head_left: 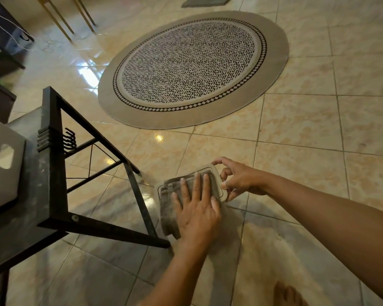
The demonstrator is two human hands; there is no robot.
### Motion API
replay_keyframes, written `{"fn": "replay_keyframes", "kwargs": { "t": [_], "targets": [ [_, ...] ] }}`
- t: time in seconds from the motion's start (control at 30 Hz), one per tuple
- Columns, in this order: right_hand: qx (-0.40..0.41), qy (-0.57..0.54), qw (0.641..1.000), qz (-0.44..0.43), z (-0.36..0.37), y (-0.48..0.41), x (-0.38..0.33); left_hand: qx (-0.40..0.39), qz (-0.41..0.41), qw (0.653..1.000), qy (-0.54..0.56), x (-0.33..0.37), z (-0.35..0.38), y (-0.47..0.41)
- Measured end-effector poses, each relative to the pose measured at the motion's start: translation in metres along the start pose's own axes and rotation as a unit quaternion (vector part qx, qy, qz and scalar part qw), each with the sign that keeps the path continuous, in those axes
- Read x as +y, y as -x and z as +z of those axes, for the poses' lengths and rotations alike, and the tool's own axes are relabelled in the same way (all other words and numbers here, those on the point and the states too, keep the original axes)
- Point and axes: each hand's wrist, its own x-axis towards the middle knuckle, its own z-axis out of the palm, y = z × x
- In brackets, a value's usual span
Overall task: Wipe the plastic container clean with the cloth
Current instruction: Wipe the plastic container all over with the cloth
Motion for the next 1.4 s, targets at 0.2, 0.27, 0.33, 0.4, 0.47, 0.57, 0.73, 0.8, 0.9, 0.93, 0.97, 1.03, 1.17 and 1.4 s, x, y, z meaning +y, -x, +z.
{"fn": "replay_keyframes", "kwargs": {
  "t": [0.2, 0.27, 0.33, 0.4, 0.47, 0.57, 0.73, 0.8, 0.9, 0.93, 0.97, 1.03, 1.17, 1.4],
  "targets": [
    [0.011, -0.01, 1.0, 0.004, 0.002, 0.002, 0.001, 0.025, 0.013, 1.0, -0.007, -0.014, -0.002, -0.026],
    [0.01, -0.012, 1.0, 0.004, 0.003, 0.001, 0.0, 0.03, 0.003, 0.999, -0.011, -0.025, -0.001, -0.016],
    [0.007, -0.01, 1.0, 0.005, 0.002, 0.001, -0.001, 0.019, 0.031, 0.999, -0.015, -0.023, 0.0, -0.003],
    [-0.002, -0.01, 1.0, 0.007, 0.002, 0.001, -0.001, 0.006, 0.066, 0.998, -0.021, -0.013, 0.001, 0.002],
    [-0.011, -0.02, 1.0, 0.011, 0.002, 0.002, -0.002, 0.001, 0.086, 0.996, -0.024, -0.003, -0.001, -0.006],
    [-0.007, -0.022, 1.0, 0.008, 0.003, 0.004, -0.002, 0.007, 0.079, 0.997, -0.021, -0.007, -0.006, -0.025],
    [0.006, -0.011, 1.0, 0.004, 0.003, 0.001, -0.001, 0.029, -0.044, 0.999, 0.013, -0.042, -0.004, -0.03],
    [0.002, -0.008, 1.0, 0.002, 0.003, 0.0, -0.002, 0.025, -0.042, 0.999, 0.003, -0.028, -0.001, -0.017],
    [0.003, -0.002, 1.0, 0.002, 0.003, -0.001, -0.001, 0.026, 0.004, 1.0, -0.016, 0.001, 0.003, -0.015],
    [0.004, -0.002, 1.0, 0.002, 0.003, -0.001, 0.0, 0.026, 0.015, 0.999, -0.013, 0.004, 0.003, -0.02],
    [0.007, -0.002, 1.0, 0.002, 0.004, 0.0, 0.0, 0.025, 0.018, 0.999, -0.009, 0.005, 0.002, -0.026],
    [0.014, -0.003, 1.0, 0.002, 0.006, 0.0, 0.001, 0.021, -0.004, 1.0, -0.011, -0.003, 0.001, -0.033],
    [0.015, -0.004, 1.0, 0.005, 0.006, 0.0, -0.002, 0.001, -0.05, 0.999, 0.002, -0.008, -0.003, -0.012],
    [0.004, 0.001, 1.0, 0.022, 0.005, -0.001, -0.004, -0.03, -0.037, 0.999, 0.027, 0.026, -0.006, -0.013]
  ]
}}
